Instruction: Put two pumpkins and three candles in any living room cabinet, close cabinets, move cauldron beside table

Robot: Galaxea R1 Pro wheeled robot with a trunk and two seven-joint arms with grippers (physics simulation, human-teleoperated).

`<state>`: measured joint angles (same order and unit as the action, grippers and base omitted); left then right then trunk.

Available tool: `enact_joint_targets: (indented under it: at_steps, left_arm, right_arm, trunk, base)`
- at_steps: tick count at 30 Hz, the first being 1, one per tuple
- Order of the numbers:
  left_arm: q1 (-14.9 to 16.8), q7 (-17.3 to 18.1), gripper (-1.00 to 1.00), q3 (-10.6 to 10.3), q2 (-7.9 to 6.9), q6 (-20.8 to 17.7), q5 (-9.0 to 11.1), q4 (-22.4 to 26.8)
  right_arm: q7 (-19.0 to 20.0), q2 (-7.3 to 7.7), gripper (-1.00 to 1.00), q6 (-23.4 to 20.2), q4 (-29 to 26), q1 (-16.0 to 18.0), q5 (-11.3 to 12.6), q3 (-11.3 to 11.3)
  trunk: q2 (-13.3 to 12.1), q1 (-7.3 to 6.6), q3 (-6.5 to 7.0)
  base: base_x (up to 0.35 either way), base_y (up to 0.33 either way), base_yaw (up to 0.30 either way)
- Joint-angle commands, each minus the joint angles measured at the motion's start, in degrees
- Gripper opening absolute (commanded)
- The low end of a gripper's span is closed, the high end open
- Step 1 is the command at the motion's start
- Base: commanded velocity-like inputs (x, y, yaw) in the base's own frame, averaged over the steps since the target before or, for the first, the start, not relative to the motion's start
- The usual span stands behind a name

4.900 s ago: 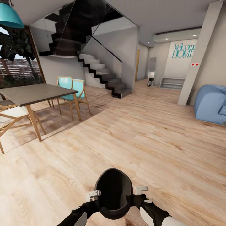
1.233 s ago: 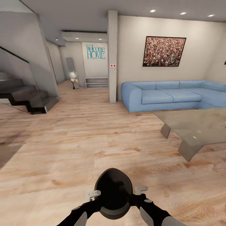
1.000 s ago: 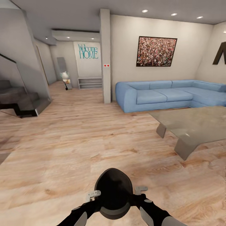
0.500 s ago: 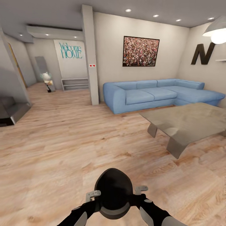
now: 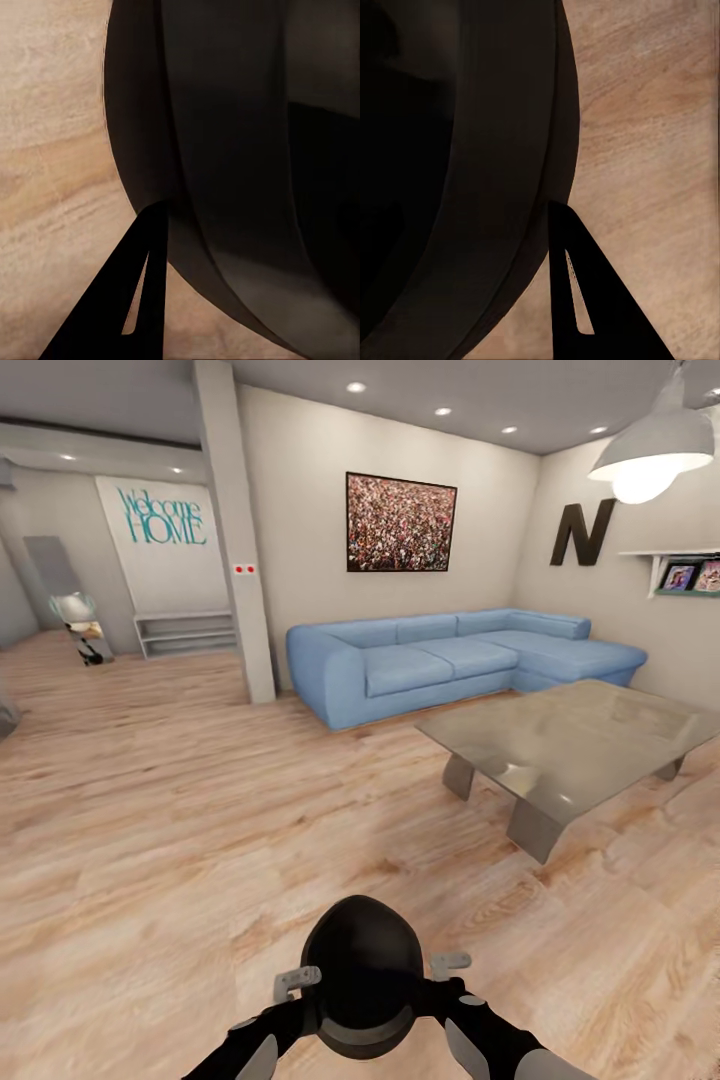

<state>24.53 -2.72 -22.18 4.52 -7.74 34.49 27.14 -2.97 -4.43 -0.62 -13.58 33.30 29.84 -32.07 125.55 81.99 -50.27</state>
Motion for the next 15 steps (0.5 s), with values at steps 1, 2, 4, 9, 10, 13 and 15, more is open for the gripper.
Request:
enact_joint_targets:
  at_steps: [1,2,4,9,10,13,15]
  left_arm:
    - [0.01,-0.53,-1.0,-0.41,-0.39,-0.17,0.41,0.02]
    - [0.02,-0.53,-1.0,-0.41,-0.39,-0.17,0.41,0.02]
    - [0.0,-0.53,-1.0,-0.41,-0.39,-0.17,0.41,0.02]
    - [0.0,-0.53,-1.0,-0.41,-0.39,-0.17,0.41,0.02]
    - [-0.01,-0.53,-1.0,-0.41,-0.39,-0.17,0.41,0.02]
    - [0.01,-0.53,-1.0,-0.41,-0.39,-0.17,0.41,0.02]
    - [0.0,-0.53,-1.0,-0.41,-0.39,-0.17,0.41,0.02]
  right_arm:
    - [0.07,0.03,-1.0,0.43,-0.81,0.1,0.47,-0.53]
    - [0.07,0.03,-1.0,0.41,-0.8,0.1,0.44,-0.53]
    - [0.07,0.03,-1.0,0.43,-0.77,0.1,0.46,-0.53]
    - [0.05,0.03,-1.0,0.41,-0.79,0.1,0.48,-0.53]
    - [0.06,0.03,-1.0,0.39,-0.8,0.1,0.48,-0.53]
    - [0.07,0.03,-1.0,0.42,-0.77,0.1,0.47,-0.53]
    - [0.07,0.03,-1.0,0.42,-0.78,0.1,0.48,-0.53]
  trunk:
    - [0.03,0.02,-0.05]
    - [0.03,0.02,-0.05]
    - [0.03,0.02,-0.05]
    - [0.03,0.02,-0.05]
    - [0.03,0.02,-0.05]
    - [0.03,0.02,-0.05]
    - [0.03,0.02,-0.05]
  base:
    - [0.288,0.196,-0.28]
    - [0.288,0.196,-0.28]
    - [0.288,0.196,-0.28]
    - [0.288,0.196,-0.28]
    - [0.288,0.196,-0.28]
    - [0.288,0.196,-0.28]
    - [0.288,0.196,-0.28]
